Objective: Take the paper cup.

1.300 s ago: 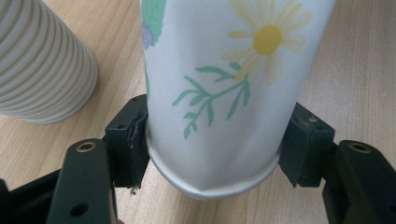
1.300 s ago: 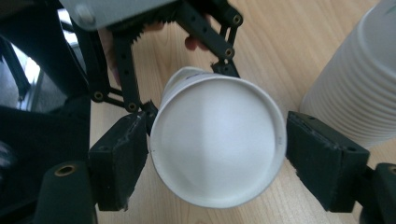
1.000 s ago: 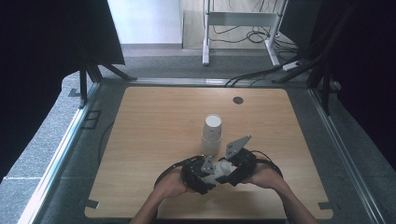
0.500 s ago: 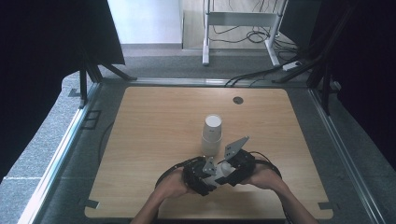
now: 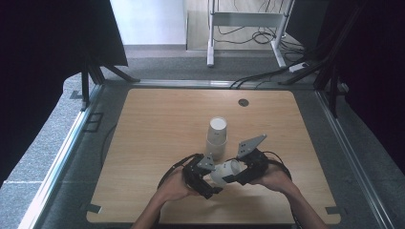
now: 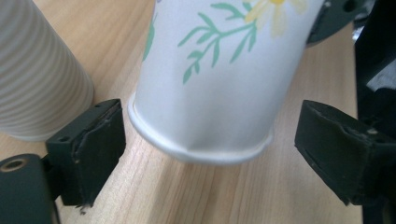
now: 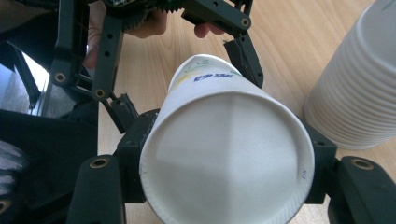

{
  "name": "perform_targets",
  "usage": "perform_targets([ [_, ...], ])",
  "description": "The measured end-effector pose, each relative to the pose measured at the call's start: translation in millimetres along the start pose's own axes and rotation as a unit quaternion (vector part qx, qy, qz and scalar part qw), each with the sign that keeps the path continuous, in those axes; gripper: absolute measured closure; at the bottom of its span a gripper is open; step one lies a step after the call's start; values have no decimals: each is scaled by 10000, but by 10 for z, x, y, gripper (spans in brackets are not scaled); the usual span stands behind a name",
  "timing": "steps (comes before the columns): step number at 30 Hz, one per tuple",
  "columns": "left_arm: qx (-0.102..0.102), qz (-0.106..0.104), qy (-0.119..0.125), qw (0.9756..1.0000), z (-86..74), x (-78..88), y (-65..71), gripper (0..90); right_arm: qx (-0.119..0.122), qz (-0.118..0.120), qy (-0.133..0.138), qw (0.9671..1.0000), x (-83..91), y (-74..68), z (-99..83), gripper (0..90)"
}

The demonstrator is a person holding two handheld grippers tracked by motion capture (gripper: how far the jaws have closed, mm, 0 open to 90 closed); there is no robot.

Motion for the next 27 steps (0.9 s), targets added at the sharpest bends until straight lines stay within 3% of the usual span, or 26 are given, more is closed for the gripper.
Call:
perform_targets([
  [2, 118, 24, 278, 9995, 32, 59, -15, 44, -63, 45, 137, 9999, 46, 4, 11, 369],
  [7, 182, 69, 593, 9981, 58, 161, -47, 38, -111, 113, 330, 9993, 97, 13, 21, 369],
  [15, 352, 158, 1275, 9911, 97, 336, -103, 48, -185, 207, 767, 9967, 193, 36, 40, 369],
  [27, 243, 250, 1781, 9834, 131, 437, -104, 127, -146, 528, 1389, 9888, 277, 18, 44, 369],
])
Point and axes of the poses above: each handheld gripper's, and its own axes: x roughly backward along the jaws, z roughly out of its top, y roughly to its right, the point moved 6 cm from there along -x, roughly forward along the jaws, and after that the axes turned 14 degrees about -x, right-handed, at the moved point
